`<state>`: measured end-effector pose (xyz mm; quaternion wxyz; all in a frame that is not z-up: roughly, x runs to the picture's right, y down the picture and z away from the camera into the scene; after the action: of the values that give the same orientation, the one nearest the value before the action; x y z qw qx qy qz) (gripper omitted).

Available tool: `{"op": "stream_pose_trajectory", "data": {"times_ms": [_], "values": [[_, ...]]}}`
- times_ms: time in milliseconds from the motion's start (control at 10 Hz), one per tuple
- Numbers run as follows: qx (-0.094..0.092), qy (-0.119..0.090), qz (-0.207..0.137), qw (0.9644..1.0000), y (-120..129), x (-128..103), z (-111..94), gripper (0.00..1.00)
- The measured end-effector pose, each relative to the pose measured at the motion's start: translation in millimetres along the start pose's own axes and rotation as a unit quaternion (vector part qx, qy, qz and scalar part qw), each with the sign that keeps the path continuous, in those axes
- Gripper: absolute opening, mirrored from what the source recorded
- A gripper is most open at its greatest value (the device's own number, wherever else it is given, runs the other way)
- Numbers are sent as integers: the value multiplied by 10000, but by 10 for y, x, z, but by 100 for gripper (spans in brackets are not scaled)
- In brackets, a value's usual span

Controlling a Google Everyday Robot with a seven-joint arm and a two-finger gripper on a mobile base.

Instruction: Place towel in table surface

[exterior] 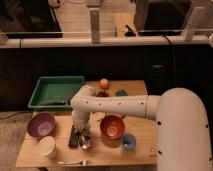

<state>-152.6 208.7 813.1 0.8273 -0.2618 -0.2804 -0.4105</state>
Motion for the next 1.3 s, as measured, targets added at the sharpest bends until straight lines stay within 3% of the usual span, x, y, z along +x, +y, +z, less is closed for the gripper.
{"op": "stream_pose_trajectory", "data": {"times_ms": [200,400,500,900,1300], "values": [[-24,-21,144,9999,181,97,-2,52],[75,-39,266,9996,399,108,-63,74],[108,-47,314,9994,467,120,-82,78],[188,-109,289,9993,471,112,-49,80],[371,-5,460,9983,414,106,-40,80]]}}
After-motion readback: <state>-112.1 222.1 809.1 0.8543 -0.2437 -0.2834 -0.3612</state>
